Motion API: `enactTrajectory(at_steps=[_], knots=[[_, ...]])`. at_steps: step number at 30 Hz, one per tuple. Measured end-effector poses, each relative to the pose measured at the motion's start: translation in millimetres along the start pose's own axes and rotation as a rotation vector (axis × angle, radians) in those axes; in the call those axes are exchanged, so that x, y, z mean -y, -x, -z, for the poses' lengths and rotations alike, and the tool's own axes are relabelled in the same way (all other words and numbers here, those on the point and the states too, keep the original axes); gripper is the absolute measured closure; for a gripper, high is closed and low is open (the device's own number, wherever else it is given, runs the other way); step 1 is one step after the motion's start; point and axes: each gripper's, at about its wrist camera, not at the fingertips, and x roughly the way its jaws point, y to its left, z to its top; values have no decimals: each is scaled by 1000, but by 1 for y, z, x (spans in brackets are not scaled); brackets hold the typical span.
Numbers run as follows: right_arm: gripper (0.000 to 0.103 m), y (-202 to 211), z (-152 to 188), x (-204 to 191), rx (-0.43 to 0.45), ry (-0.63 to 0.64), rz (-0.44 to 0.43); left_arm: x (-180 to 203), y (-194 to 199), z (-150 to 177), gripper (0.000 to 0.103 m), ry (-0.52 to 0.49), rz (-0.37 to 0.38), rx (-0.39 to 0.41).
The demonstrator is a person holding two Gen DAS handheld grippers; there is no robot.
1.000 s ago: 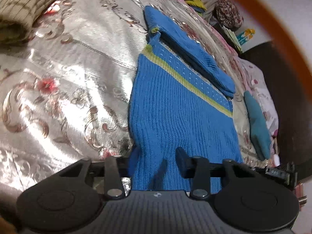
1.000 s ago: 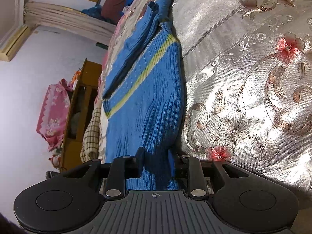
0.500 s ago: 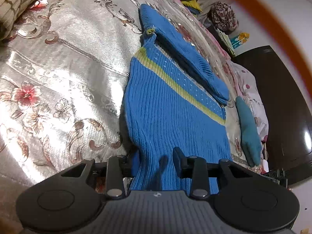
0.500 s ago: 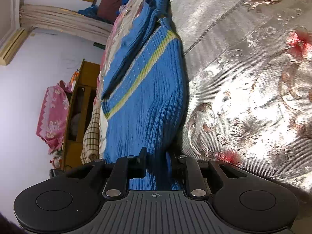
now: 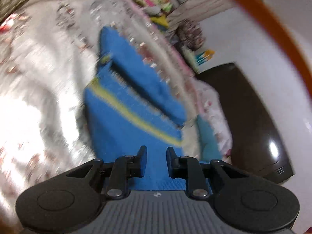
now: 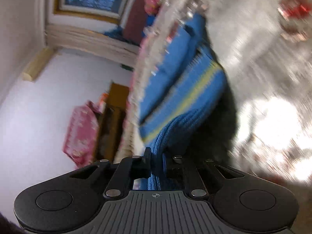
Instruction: Fold small clothes
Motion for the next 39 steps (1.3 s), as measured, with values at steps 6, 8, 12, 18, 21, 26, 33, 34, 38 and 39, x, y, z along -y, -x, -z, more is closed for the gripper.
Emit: enactTrajectory(at_steps=[6,8,12,18,21,26,33,34,38,39], knots=[[92,-14,-18,-13,16,37,-12,0,-8,-20,77,-16,-22,14],[92,-16,-16,-10,2,31,1,0,-4,-15,77,-35,-85,-13],[92,-16,-9,0,-15,8,27,2,-3,-1,71,-67,-204,-71],[92,-13,-1,5,-29,21,29,24,-18,8,55,-114,-289,-110],[92,-13,2,10,-39,28,27,45,-36,12,54,-179,-451,-143],[92,-17,8,28,-68,0,-2,67,-60,17,46,-228,-544,-160],[92,-16,9,35,-112,-4,-24,64,-78,20,46,-246,-689,-183],[92,-14,8,36,-112,-6,-26,65,-75,21,46,-250,-703,-187],[92,-10,8,38,-111,-17,-37,63,-58,28,47,-237,-758,-208],[92,-10,8,38,-110,-17,-38,60,-51,30,48,-224,-765,-208]])
